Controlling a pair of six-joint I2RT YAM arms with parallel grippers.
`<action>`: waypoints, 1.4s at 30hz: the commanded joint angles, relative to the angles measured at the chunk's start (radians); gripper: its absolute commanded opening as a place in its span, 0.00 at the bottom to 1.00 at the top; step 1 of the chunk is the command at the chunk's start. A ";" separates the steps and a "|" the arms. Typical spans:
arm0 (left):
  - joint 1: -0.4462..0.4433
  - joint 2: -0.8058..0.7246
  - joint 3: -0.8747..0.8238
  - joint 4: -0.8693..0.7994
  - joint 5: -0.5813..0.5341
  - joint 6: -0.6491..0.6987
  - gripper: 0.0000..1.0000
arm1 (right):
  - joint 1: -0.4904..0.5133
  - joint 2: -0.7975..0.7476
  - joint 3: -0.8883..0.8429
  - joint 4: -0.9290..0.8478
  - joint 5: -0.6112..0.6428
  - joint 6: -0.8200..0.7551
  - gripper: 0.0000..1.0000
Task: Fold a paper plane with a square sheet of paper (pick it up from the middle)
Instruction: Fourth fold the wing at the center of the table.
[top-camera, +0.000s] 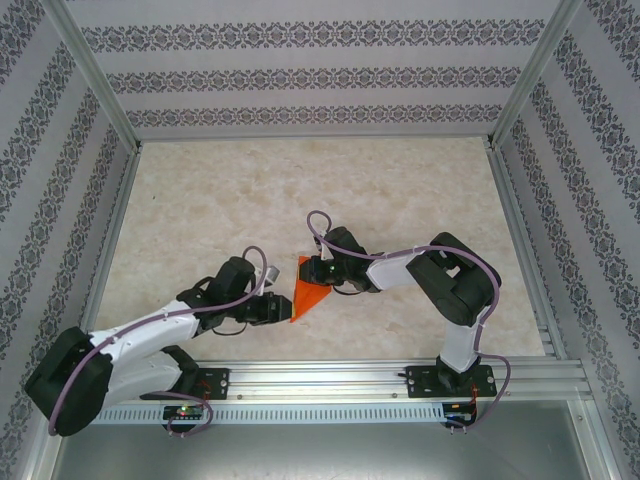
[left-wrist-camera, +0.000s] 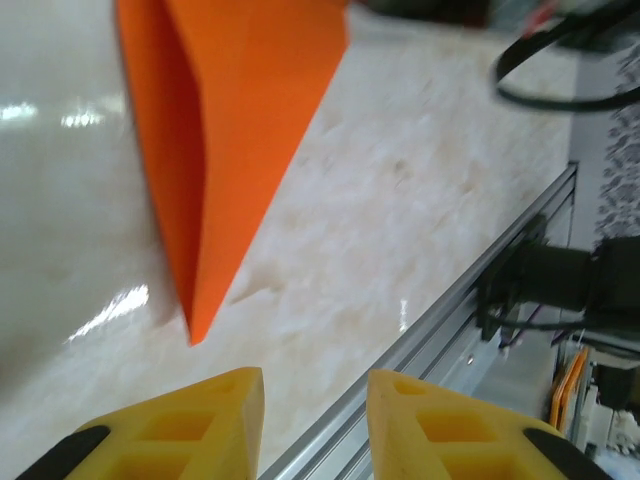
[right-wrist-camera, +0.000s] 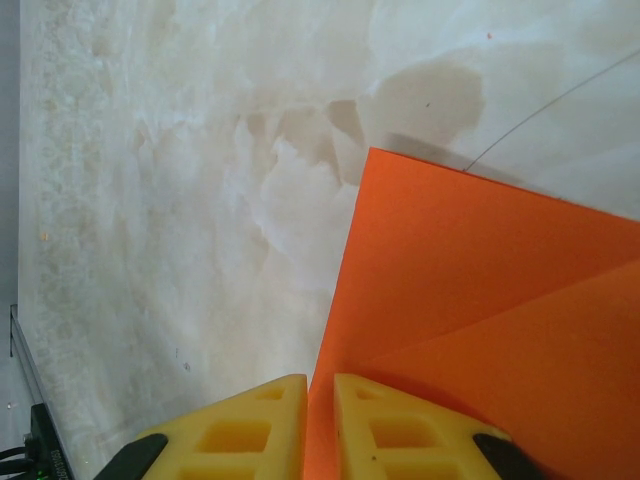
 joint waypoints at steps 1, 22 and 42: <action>-0.002 -0.008 0.043 0.026 -0.082 -0.037 0.35 | 0.013 0.094 -0.044 -0.188 0.100 -0.005 0.17; -0.005 0.357 0.076 0.424 -0.048 -0.086 0.32 | 0.017 0.091 -0.041 -0.183 0.095 0.003 0.17; -0.013 0.462 -0.009 0.169 -0.250 -0.038 0.12 | -0.017 -0.070 0.005 -0.173 0.039 0.002 0.22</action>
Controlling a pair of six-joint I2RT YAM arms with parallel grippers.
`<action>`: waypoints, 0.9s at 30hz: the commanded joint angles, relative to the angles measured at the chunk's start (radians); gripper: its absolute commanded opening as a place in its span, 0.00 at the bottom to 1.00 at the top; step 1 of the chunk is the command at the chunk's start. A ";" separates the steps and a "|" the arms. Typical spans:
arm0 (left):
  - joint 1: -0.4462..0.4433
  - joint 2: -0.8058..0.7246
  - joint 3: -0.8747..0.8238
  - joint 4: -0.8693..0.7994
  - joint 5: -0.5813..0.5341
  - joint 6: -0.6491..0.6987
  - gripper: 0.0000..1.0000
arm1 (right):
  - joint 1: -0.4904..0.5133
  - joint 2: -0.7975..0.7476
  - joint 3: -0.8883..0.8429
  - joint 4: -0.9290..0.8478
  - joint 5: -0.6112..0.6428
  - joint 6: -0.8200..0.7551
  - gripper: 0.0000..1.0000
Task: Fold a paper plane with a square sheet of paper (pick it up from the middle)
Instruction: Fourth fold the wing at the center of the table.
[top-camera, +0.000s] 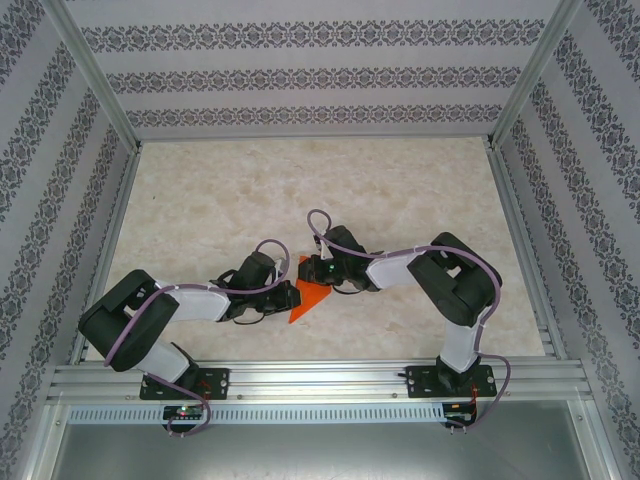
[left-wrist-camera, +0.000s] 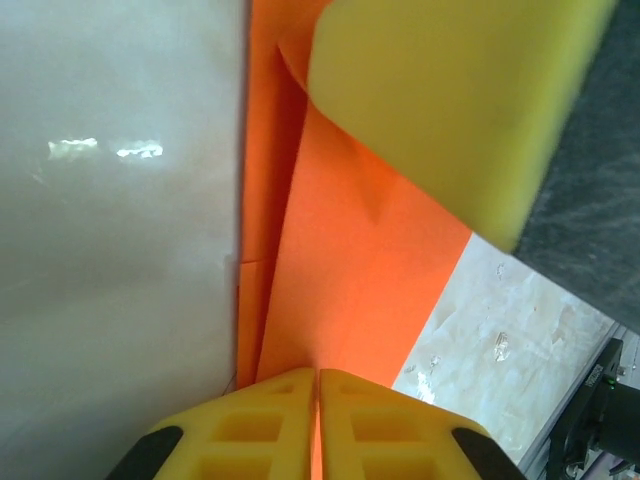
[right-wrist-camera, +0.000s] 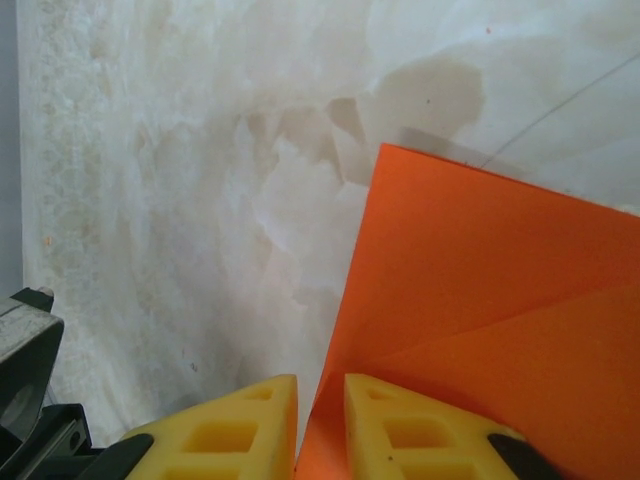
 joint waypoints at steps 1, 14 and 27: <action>-0.010 0.029 -0.053 -0.175 -0.106 0.032 0.10 | -0.022 -0.081 -0.012 -0.129 0.042 -0.026 0.22; -0.010 0.068 -0.045 -0.182 -0.112 0.041 0.04 | 0.071 -0.128 -0.058 -0.098 0.028 -0.007 0.09; -0.013 0.051 -0.045 -0.224 -0.136 0.047 0.04 | 0.120 -0.016 -0.070 -0.077 0.101 0.022 0.07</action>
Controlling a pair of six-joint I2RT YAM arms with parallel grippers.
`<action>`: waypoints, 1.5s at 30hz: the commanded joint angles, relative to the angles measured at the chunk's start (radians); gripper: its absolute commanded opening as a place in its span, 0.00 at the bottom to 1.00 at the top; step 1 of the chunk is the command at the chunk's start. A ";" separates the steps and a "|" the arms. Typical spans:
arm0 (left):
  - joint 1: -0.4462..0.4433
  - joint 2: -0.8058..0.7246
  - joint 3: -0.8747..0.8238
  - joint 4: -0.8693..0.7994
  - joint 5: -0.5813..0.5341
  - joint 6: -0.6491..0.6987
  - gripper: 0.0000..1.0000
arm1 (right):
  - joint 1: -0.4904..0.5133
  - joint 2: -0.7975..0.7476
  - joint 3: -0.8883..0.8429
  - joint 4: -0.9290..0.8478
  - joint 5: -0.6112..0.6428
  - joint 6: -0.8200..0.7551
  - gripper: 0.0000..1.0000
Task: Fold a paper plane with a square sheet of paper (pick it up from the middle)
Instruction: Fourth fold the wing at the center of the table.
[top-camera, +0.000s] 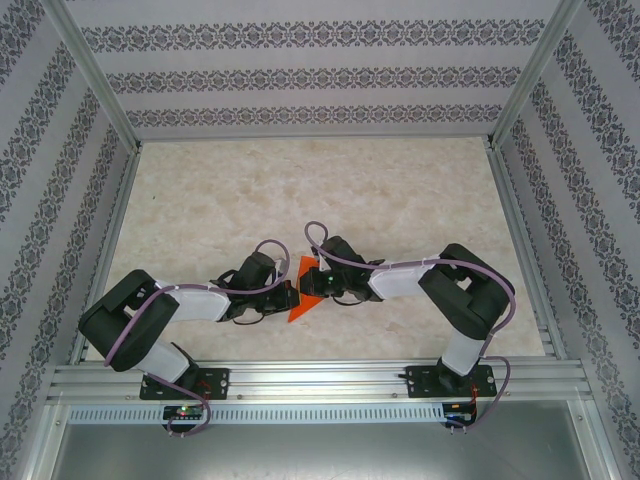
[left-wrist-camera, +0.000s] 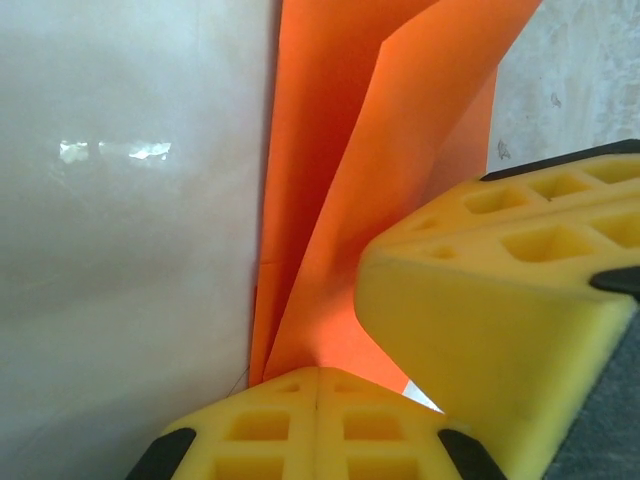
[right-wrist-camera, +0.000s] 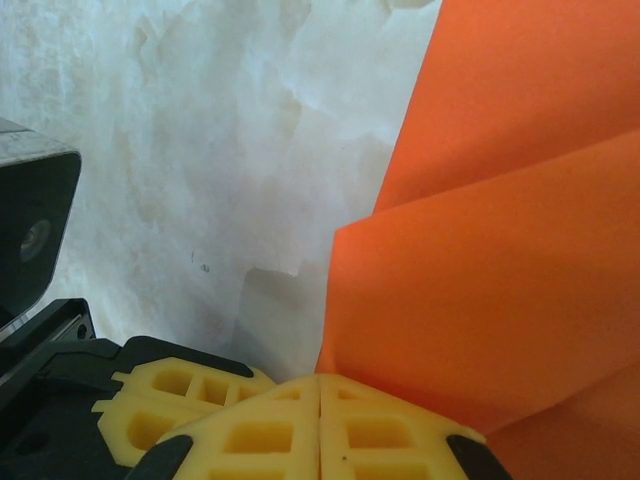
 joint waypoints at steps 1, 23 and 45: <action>-0.006 0.048 -0.049 -0.212 -0.123 0.041 0.04 | 0.023 0.067 -0.027 -0.017 0.068 0.005 0.08; -0.008 0.049 -0.082 -0.255 -0.164 0.086 0.03 | -0.077 0.047 0.015 -0.114 0.135 -0.011 0.11; -0.008 0.049 -0.100 -0.280 -0.179 0.119 0.01 | -0.236 0.111 0.146 -0.225 0.098 -0.074 0.14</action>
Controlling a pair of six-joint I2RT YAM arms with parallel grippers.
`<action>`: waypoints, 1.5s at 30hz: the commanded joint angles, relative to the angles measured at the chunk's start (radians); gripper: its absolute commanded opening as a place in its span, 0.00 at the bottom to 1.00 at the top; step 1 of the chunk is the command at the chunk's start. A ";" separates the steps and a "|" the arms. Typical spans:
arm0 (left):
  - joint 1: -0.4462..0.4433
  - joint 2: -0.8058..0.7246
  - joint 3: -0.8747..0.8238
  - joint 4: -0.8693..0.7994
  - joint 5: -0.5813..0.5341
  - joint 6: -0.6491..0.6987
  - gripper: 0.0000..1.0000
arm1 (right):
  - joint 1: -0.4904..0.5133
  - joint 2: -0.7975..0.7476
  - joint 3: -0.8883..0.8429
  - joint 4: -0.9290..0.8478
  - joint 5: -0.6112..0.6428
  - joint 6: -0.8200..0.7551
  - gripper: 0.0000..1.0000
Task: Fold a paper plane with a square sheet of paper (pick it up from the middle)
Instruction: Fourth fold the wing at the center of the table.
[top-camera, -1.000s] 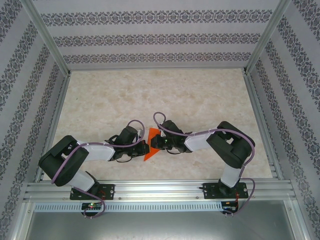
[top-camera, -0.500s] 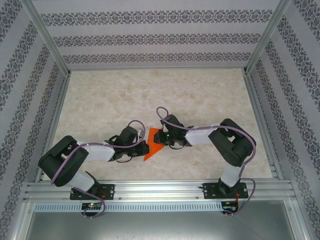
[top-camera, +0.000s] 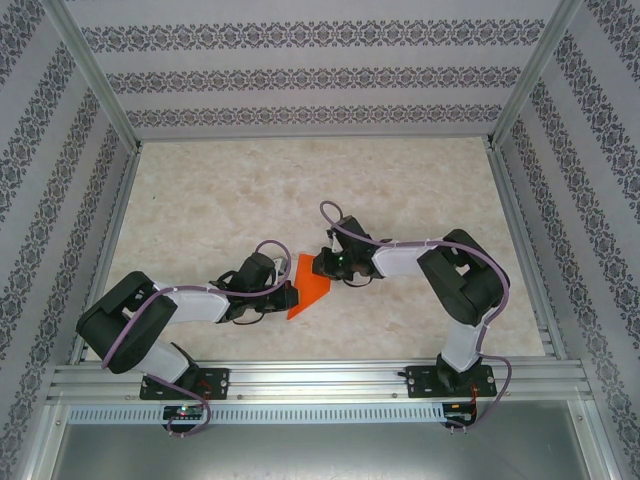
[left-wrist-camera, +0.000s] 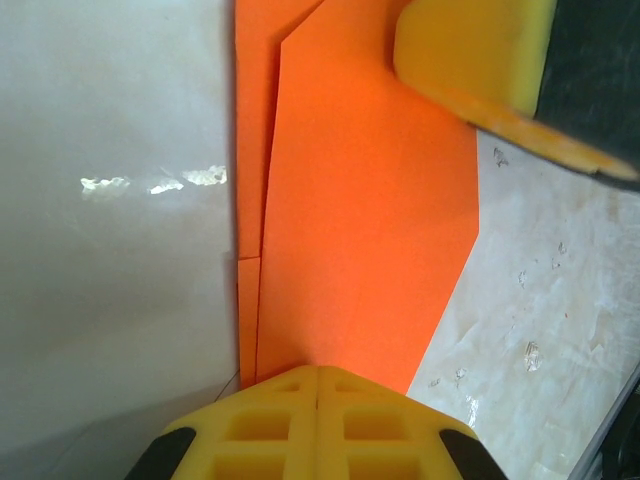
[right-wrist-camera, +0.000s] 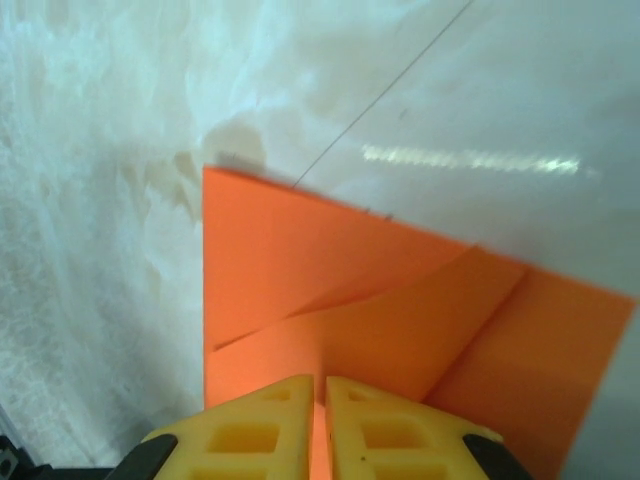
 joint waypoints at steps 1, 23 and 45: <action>-0.006 0.057 -0.082 -0.290 -0.132 0.036 0.01 | -0.054 0.043 0.025 -0.046 0.121 -0.037 0.14; -0.006 0.089 -0.080 -0.280 -0.126 0.049 0.01 | -0.201 0.050 0.138 -0.154 0.084 -0.073 0.14; -0.006 0.139 -0.056 -0.249 -0.112 0.100 0.02 | 0.102 -0.218 -0.091 0.062 0.162 0.179 0.15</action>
